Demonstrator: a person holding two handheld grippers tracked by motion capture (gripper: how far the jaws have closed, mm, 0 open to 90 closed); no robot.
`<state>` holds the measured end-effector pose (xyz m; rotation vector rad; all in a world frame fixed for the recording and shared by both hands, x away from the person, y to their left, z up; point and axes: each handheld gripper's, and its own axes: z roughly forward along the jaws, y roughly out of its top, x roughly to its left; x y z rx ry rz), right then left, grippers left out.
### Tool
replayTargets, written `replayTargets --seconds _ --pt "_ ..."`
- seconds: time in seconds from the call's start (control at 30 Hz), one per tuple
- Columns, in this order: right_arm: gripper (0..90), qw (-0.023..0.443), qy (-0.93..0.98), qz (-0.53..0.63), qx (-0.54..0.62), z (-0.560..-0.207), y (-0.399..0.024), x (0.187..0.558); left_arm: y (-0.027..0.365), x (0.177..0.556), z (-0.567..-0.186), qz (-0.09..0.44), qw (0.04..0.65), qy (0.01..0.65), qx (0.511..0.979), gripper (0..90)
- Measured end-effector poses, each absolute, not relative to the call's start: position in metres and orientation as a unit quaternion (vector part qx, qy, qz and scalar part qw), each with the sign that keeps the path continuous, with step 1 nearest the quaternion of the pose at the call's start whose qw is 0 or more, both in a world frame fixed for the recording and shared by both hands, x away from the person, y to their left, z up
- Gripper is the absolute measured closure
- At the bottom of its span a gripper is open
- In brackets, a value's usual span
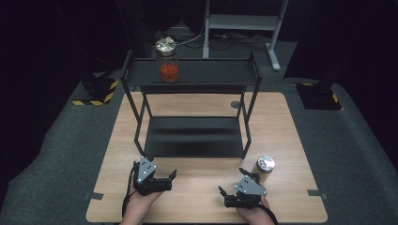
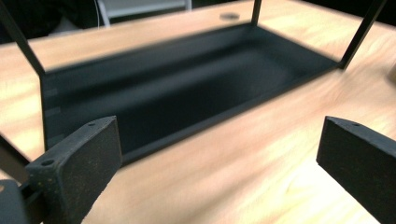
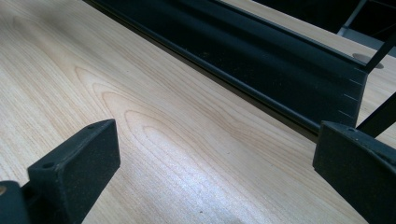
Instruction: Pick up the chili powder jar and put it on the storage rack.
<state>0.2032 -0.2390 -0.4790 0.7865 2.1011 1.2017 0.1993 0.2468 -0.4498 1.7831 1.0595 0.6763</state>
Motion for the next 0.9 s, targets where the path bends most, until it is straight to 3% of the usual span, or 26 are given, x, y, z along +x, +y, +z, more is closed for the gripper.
replayTargets --seconds 0.33,0.5,0.9 --pt "0.0 0.294 0.79 0.449 0.297 -0.478 -0.238 0.203 0.244 0.198 -0.469 0.264 0.409 0.435 0.758 0.4" --pt "0.0 0.295 0.789 0.449 0.297 -0.479 -0.238 0.203 0.235 0.196 -0.467 0.288 0.38 0.41 0.778 0.4" --pt "0.0 0.295 0.788 0.452 0.296 -0.479 -0.239 0.202 0.229 0.199 -0.464 0.285 0.362 0.409 0.788 0.8"
